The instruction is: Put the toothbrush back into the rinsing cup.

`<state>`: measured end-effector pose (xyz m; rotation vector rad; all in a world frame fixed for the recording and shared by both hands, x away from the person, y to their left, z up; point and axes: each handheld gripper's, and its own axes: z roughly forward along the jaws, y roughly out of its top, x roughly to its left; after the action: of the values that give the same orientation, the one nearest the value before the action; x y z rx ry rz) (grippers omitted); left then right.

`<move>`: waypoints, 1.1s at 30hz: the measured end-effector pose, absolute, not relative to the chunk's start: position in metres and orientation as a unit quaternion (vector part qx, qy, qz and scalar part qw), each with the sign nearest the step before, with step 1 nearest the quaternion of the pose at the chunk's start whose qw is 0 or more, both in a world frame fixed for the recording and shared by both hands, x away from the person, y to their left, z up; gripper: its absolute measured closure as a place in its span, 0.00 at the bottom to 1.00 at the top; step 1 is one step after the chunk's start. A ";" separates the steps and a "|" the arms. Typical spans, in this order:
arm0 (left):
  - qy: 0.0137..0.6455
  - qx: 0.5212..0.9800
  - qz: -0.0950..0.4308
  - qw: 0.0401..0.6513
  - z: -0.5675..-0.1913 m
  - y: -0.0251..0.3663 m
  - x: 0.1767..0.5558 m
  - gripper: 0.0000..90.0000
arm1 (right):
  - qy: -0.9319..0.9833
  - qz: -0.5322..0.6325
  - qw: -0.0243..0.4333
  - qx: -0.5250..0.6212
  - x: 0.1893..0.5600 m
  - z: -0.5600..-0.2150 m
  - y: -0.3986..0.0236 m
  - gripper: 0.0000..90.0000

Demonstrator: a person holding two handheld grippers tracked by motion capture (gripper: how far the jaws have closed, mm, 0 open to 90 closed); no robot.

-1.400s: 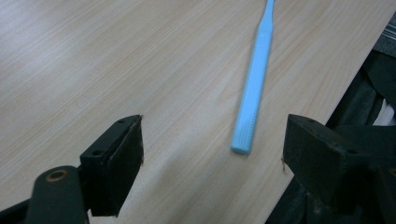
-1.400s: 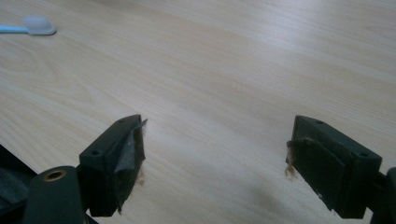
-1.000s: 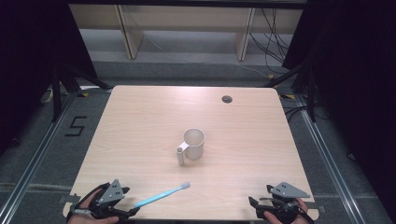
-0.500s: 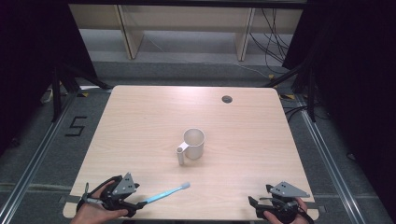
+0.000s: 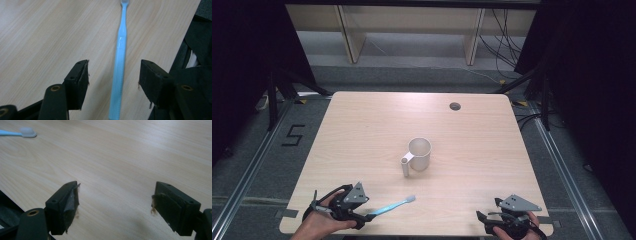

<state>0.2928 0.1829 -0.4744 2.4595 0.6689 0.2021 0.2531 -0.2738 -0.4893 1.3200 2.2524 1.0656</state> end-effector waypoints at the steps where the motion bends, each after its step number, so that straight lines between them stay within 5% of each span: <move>1: 0.250 0.922 0.072 0.285 -0.474 0.181 0.294 0.43 | 0.791 0.373 0.163 0.457 0.254 -0.490 -0.274 0.24; 33: 0.207 0.954 0.019 0.216 -0.479 0.144 0.319 0.62 | 0.803 0.365 0.166 0.441 0.254 -0.490 -0.273 0.24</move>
<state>0.3194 0.1440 -0.4787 2.6431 0.5745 0.0515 0.2545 -0.2727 -0.4901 1.2553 2.2871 1.0388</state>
